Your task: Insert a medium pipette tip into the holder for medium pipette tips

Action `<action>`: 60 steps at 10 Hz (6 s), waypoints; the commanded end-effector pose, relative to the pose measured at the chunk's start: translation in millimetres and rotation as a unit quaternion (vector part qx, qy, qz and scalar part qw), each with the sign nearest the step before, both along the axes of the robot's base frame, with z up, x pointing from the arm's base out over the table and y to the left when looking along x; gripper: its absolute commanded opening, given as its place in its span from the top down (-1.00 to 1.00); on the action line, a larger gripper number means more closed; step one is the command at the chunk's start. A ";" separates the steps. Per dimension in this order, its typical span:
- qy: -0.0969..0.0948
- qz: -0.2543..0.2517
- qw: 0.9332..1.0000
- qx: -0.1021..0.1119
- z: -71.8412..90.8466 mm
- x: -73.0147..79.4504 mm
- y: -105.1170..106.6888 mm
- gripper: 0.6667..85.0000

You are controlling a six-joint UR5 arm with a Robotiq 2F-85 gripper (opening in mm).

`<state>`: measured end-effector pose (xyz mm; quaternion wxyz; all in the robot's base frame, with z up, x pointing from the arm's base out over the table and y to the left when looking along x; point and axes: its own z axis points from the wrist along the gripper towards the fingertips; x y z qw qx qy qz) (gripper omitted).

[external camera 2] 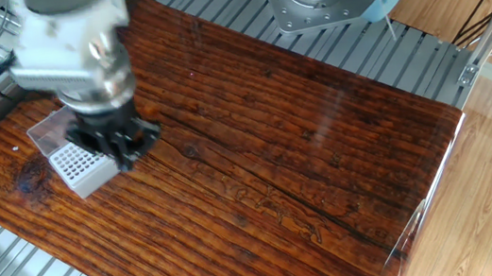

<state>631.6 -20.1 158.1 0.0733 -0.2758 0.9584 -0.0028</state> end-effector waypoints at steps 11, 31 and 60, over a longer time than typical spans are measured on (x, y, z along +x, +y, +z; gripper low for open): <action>-0.086 0.100 0.985 0.115 28.1 6.6 -68.7 0.99; -0.129 0.079 0.976 0.157 15.6 -23.4 -122.6 0.99; -0.153 0.083 0.974 0.146 -17.7 6.4 -123.6 0.99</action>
